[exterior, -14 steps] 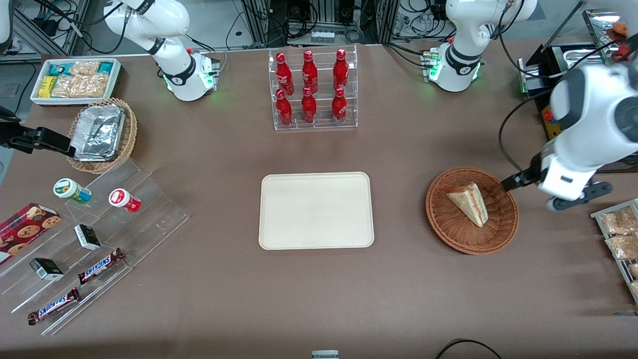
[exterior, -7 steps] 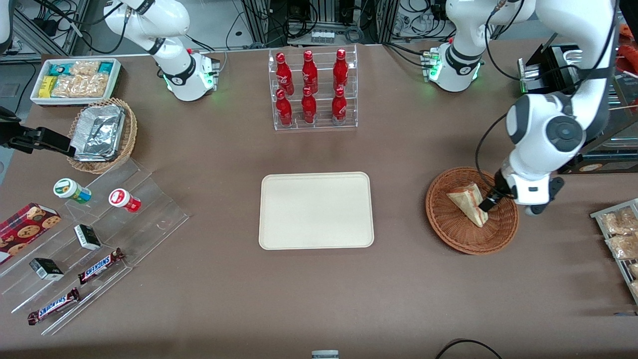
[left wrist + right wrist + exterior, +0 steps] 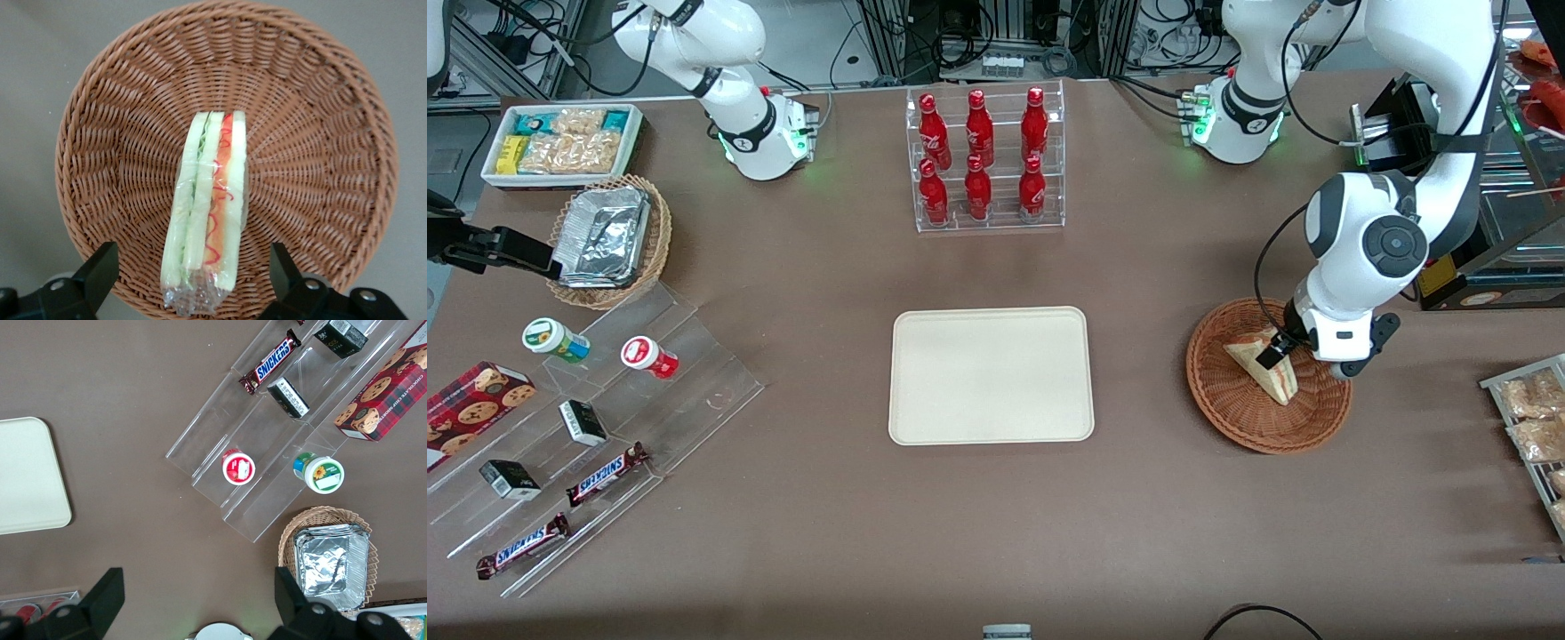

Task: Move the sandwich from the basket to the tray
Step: 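Lower the left gripper and close it on the sandwich, then lift the sandwich and carry it toward the cream tray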

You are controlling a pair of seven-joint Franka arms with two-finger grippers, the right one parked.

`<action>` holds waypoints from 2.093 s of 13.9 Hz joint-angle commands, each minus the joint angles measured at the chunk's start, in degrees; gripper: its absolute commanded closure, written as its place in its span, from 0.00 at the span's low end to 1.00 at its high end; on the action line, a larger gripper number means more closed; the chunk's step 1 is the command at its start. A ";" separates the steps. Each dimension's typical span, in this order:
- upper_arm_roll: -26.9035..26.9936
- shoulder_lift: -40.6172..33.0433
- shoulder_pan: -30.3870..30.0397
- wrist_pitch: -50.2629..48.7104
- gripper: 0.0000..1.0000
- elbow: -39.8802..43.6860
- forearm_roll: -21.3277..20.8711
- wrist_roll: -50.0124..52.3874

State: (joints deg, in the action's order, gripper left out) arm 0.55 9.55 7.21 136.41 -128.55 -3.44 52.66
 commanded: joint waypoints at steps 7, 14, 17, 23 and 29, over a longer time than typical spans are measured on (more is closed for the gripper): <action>0.24 4.07 0.26 7.99 0.05 -3.20 -0.60 1.04; -0.72 1.80 0.34 5.28 0.96 -1.62 -0.52 3.85; -3.18 0.04 0.35 -4.36 0.96 3.11 -0.78 2.98; -17.13 -1.11 0.35 -26.88 0.96 19.46 -1.48 1.74; -33.49 8.71 0.43 -27.25 0.98 29.48 -6.65 3.32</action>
State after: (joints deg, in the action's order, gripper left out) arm -28.55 11.79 8.18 110.44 -105.27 -6.92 54.94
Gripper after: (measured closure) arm 0.850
